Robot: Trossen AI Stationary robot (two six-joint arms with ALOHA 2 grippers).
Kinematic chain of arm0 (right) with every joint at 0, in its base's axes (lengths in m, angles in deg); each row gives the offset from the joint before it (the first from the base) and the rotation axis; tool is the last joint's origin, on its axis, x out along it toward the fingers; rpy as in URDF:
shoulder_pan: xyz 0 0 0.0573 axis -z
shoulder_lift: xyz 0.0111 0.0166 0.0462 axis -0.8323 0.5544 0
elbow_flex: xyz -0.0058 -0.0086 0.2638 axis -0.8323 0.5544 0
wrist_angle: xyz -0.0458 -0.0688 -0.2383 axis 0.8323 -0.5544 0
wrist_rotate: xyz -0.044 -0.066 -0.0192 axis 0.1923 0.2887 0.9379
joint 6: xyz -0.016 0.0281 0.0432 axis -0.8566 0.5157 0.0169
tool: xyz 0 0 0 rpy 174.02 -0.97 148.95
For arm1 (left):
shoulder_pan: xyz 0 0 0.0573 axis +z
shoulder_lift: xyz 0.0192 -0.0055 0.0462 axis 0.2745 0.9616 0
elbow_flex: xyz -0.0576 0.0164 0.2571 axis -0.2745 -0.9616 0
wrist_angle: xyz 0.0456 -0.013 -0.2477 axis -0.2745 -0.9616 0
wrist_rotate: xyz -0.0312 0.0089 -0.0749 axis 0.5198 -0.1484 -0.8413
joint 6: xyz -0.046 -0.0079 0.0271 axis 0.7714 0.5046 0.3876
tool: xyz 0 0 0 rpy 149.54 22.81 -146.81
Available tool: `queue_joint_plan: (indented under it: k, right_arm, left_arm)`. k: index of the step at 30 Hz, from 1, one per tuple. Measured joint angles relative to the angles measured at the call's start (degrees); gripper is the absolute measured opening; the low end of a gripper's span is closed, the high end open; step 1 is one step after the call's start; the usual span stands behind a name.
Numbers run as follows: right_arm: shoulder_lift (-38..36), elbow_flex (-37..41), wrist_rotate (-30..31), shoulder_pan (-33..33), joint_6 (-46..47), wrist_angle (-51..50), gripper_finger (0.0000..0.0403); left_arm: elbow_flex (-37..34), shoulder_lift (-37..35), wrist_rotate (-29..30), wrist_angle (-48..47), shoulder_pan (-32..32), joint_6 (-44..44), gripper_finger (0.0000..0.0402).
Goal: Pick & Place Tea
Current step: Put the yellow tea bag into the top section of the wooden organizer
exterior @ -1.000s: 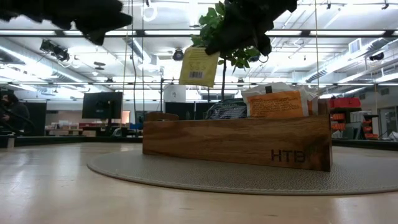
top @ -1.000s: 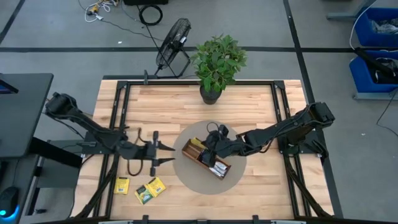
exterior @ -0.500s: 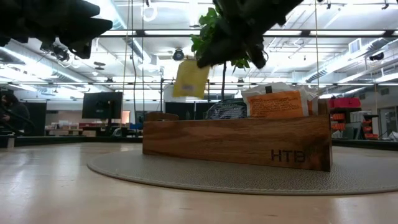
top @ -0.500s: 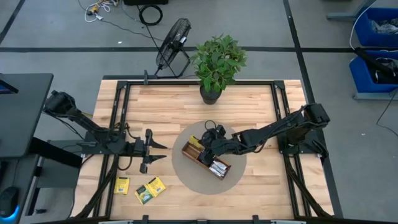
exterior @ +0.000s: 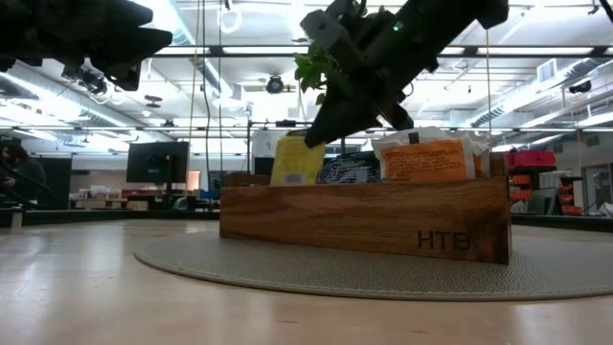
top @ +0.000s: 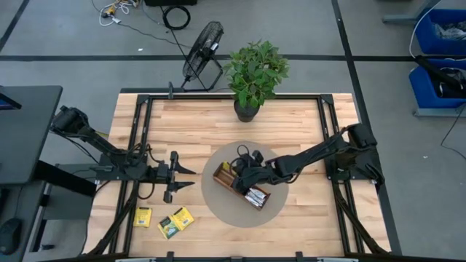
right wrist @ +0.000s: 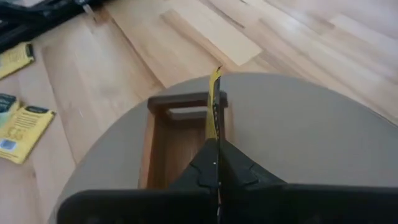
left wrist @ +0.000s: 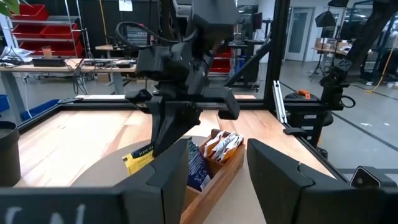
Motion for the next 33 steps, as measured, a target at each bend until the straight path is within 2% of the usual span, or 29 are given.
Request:
queue_joint_plan:
  k: [18,33]
  right_arm:
    - [0.9,0.0,-1.6,1.0,1.2,-1.4,0.0000]
    - [0.9,0.0,-2.5,1.3,0.0,-1.3,0.0039]
  left_arm:
    - [0.0,0.0,0.0,-0.1,0.0,0.0,0.0170]
    - [0.0,0.0,0.0,-0.2,0.0,0.1,0.0170]
